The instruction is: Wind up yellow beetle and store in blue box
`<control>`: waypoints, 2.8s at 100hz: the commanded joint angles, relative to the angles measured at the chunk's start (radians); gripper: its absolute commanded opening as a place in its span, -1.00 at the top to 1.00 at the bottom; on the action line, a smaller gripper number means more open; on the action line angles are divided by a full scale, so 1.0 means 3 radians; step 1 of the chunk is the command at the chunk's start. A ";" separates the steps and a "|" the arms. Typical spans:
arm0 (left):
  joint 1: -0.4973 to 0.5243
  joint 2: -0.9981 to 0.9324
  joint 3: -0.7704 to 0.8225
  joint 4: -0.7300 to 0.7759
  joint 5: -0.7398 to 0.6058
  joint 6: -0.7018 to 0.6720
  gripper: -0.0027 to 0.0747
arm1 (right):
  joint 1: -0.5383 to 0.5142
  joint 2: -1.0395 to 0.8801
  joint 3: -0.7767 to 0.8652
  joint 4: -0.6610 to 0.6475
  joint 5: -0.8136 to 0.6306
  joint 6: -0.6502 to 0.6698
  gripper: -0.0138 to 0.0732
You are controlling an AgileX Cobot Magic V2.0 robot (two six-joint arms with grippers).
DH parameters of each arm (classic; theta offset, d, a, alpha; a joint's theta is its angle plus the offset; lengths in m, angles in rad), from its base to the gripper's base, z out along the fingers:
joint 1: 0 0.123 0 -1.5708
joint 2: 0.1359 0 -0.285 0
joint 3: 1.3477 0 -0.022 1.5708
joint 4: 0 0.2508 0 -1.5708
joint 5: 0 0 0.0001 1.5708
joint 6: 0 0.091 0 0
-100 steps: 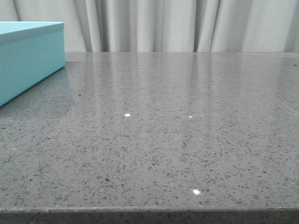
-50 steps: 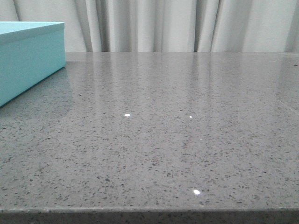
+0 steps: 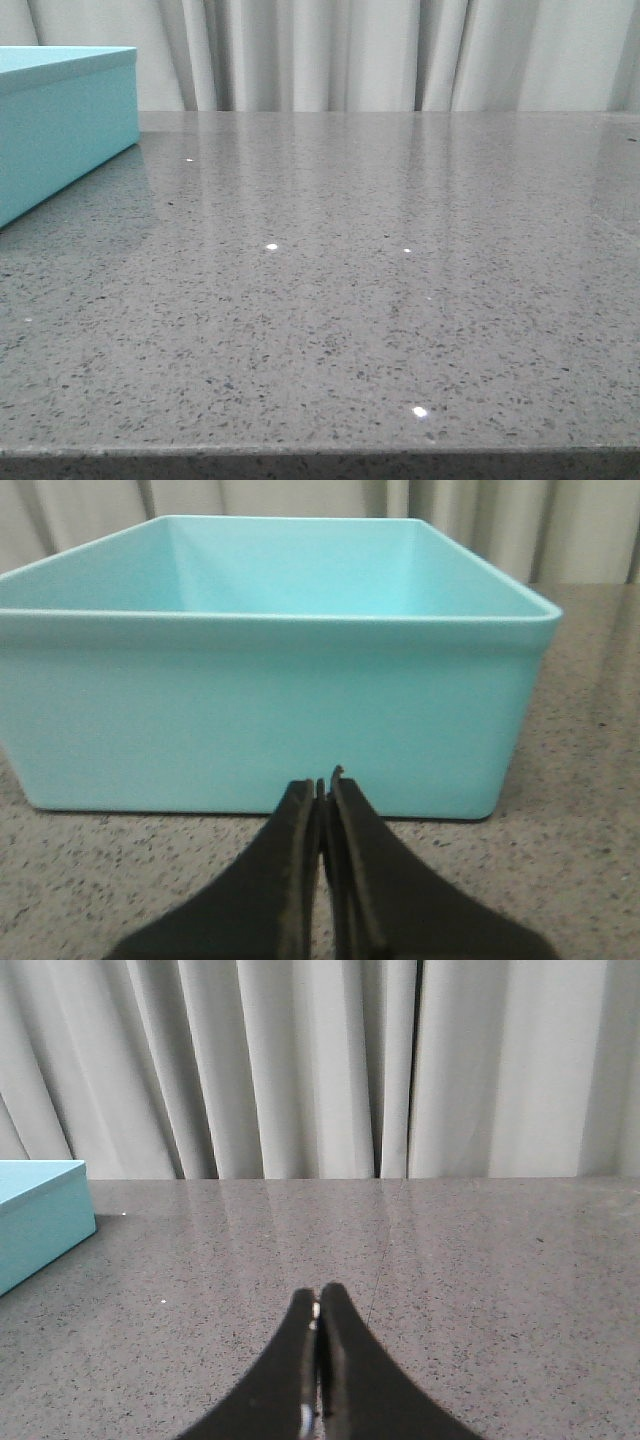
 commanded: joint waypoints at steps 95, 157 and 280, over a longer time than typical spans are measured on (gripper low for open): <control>0.0093 -0.0104 0.0147 -0.0103 -0.0375 -0.0041 0.98 | 0.0001 0.0051 -0.0078 -0.0068 -0.0268 -0.0033 0.84; 0.0093 -0.0104 0.0147 -0.0103 -0.0375 -0.0041 0.98 | 0.0001 0.0051 -0.0078 -0.0068 -0.0273 -0.0033 0.84; 0.0093 -0.0104 0.0147 -0.0103 -0.0375 -0.0041 0.98 | -0.0950 -0.0169 0.1573 0.0552 -0.1638 -0.0350 0.84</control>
